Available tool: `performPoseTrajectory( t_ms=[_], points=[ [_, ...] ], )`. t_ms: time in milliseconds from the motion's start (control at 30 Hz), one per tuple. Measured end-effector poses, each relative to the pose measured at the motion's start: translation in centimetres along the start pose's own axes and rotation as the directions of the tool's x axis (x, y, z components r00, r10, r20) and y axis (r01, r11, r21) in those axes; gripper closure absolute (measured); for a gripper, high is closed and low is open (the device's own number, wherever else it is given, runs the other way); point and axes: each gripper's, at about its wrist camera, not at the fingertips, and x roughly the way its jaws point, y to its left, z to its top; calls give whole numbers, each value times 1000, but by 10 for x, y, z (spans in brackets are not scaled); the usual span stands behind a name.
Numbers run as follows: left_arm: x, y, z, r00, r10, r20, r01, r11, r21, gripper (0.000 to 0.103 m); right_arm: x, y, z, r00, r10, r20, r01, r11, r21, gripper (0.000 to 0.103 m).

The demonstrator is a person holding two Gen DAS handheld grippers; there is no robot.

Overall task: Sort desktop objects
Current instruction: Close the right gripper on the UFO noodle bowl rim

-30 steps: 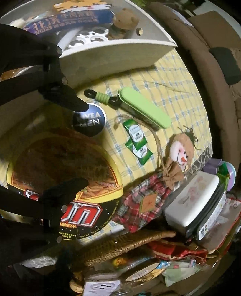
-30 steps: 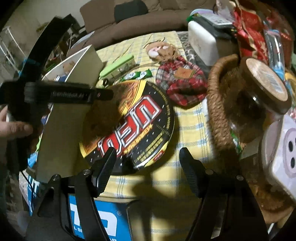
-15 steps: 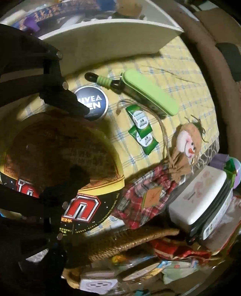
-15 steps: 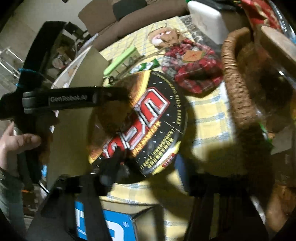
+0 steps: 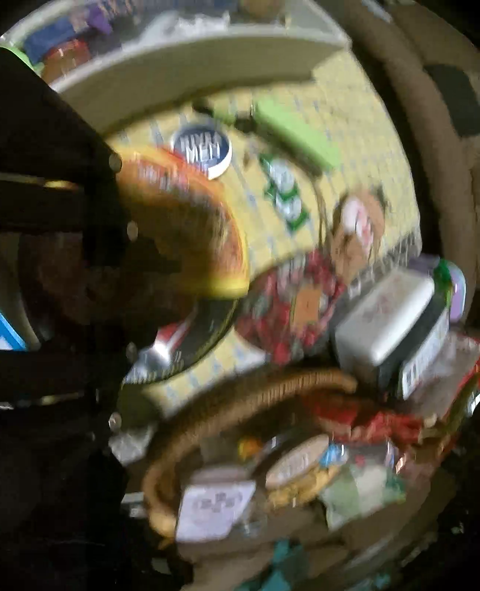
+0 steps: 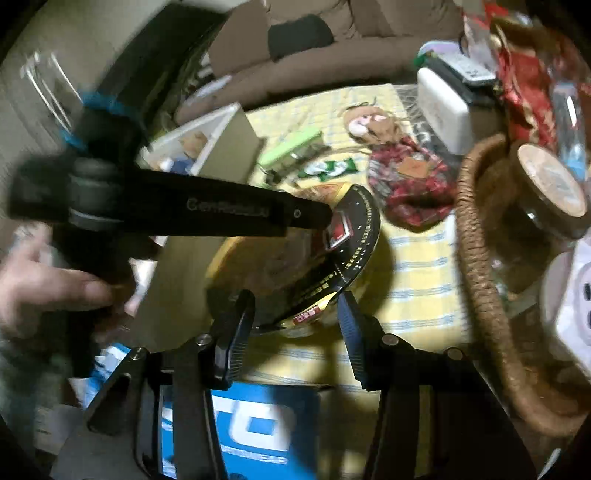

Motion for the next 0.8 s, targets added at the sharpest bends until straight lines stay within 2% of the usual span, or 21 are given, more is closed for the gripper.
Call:
performPoseTrajectory(
  t_ms=[33, 67, 100, 167, 300, 333, 433, 467, 500, 533, 600, 633, 700, 733, 767, 800],
  points=[
    [-3, 7, 2, 998, 58, 15, -58, 998, -23, 53, 7, -6, -3, 1000, -2, -30, 3, 999, 37, 58],
    [-6, 14, 3, 995, 96, 28, -94, 994, -52, 29, 13, -16, -6, 998, 14, -53, -9, 996, 85, 58],
    [-9, 23, 4, 990, 135, 46, -130, 987, -97, 22, 16, -23, -9, 998, 28, -64, -20, 993, 118, 58],
    [-8, 38, 10, 988, 151, 41, -144, 980, -136, 22, 19, -35, -11, 997, 45, -62, -35, 988, 153, 58],
    [16, 47, 15, 982, 181, -59, -184, 981, -61, 23, 16, -42, -6, 998, 43, -49, -36, 990, 136, 58],
    [25, 50, 14, 982, 164, -95, -170, 984, -53, 24, 18, -43, -6, 997, 48, -55, -40, 990, 138, 58],
    [35, 40, 10, 970, 222, -102, -221, 975, 21, 24, 27, -49, -7, 994, 66, -90, -52, 987, 151, 58],
    [34, 40, 10, 974, 202, -97, -202, 979, 17, 27, 31, -50, -7, 992, 78, -103, -61, 986, 153, 58],
    [34, 40, 9, 983, 148, -105, -148, 989, 2, 46, 35, -51, -6, 990, 90, -107, -73, 985, 155, 58],
    [34, 39, 8, 987, 121, -106, -123, 992, -20, 45, 38, -49, -5, 988, 111, -108, -93, 983, 159, 58],
    [35, 31, 6, 985, 148, -92, -147, 989, 12, 45, 38, -47, -5, 988, 103, -112, -85, 984, 154, 57],
    [35, 32, 4, 986, 140, -86, -140, 990, 6, 45, 38, -46, -5, 989, 97, -111, -80, 986, 150, 57],
    [31, 35, 4, 993, 93, -79, -96, 995, -30, 49, 36, -49, -6, 989, 105, -103, -87, 983, 165, 57],
    [27, 36, 3, 996, -54, -69, 49, 996, -80, 57, 34, -50, -7, 990, 106, -96, -89, 981, 170, 57],
    [24, 32, 3, 988, -136, -69, 128, 986, -111, 77, 30, -50, -8, 989, 122, -79, -108, 979, 172, 57],
    [19, 20, 0, 983, -173, -65, 166, 981, -101, 78, 23, -48, -7, 985, 162, -53, -151, 973, 174, 58]
  ],
)
